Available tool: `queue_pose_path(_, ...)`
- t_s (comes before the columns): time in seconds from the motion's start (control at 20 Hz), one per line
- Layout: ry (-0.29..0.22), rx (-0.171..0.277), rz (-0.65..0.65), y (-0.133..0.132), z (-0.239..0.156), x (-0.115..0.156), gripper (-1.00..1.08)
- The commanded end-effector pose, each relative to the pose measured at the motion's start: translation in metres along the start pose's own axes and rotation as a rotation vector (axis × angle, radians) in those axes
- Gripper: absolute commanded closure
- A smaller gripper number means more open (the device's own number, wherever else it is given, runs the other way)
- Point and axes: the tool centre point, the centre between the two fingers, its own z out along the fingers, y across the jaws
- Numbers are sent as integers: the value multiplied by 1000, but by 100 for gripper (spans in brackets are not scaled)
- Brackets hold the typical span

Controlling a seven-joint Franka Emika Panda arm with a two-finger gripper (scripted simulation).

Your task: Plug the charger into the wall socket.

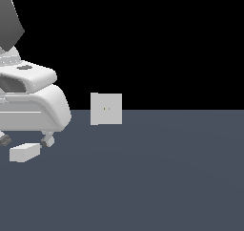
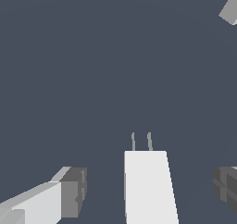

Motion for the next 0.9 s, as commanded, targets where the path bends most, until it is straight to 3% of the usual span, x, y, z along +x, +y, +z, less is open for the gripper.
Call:
queue_pose_path(0.0,0,0,1,0,9,-5,-92)
queue_pose_path(0.35,0,0,1,0,20,-11,-92)
queue_pose_path(0.4,0,0,1,0,20,-11,108)
queue_pose_path(0.85,0,0,1,0,20,-11,108)
